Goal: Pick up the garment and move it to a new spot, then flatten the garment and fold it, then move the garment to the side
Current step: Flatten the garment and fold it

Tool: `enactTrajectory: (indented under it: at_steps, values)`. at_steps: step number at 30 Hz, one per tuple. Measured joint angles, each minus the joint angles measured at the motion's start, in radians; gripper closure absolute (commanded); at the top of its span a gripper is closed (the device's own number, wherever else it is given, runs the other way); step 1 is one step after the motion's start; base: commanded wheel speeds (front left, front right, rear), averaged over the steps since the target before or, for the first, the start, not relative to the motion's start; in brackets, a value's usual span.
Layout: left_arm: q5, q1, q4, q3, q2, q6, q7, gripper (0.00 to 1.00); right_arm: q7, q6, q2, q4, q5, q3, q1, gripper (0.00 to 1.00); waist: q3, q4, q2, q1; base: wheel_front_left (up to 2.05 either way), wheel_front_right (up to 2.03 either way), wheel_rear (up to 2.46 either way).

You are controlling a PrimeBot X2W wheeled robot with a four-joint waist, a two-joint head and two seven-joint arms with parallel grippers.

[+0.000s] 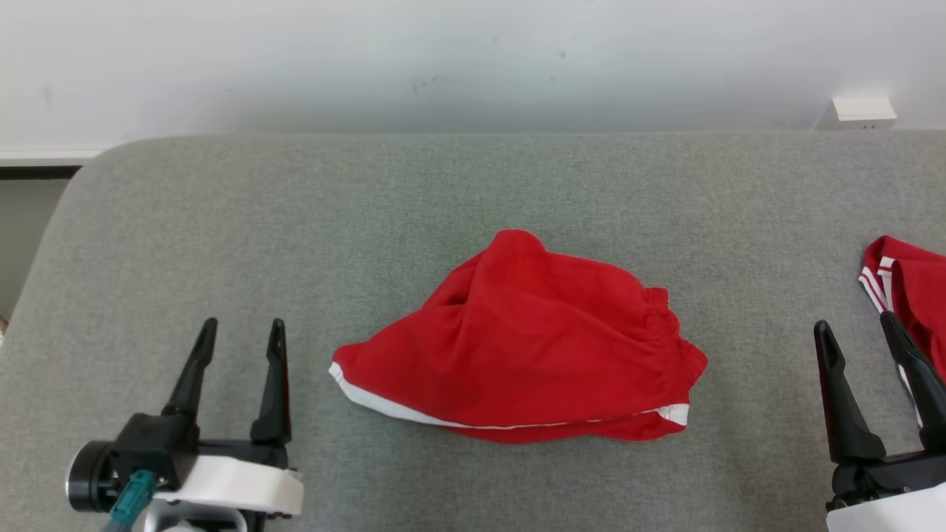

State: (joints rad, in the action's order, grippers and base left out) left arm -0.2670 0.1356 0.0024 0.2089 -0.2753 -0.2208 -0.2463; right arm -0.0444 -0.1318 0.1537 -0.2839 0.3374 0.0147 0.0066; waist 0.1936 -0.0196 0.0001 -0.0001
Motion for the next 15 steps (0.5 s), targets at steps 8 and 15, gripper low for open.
enactTrajectory:
  at_steps: [8,15]
  values:
    - [-0.006,-0.016,0.006,0.003,-0.011,-0.002,0.016,0.0,-0.025,0.0,-0.026,-0.025,-0.005,0.004,0.017,0.0,-0.016,0.005,0.0,0.0,0.0,0.0,0.0]
    - [-0.008,-0.019,0.009,0.007,-0.02,0.0,0.024,0.0,-0.029,0.0,-0.03,-0.025,-0.005,0.004,0.021,0.0,-0.022,0.0,-0.0001,0.0,0.0,0.0,0.0]
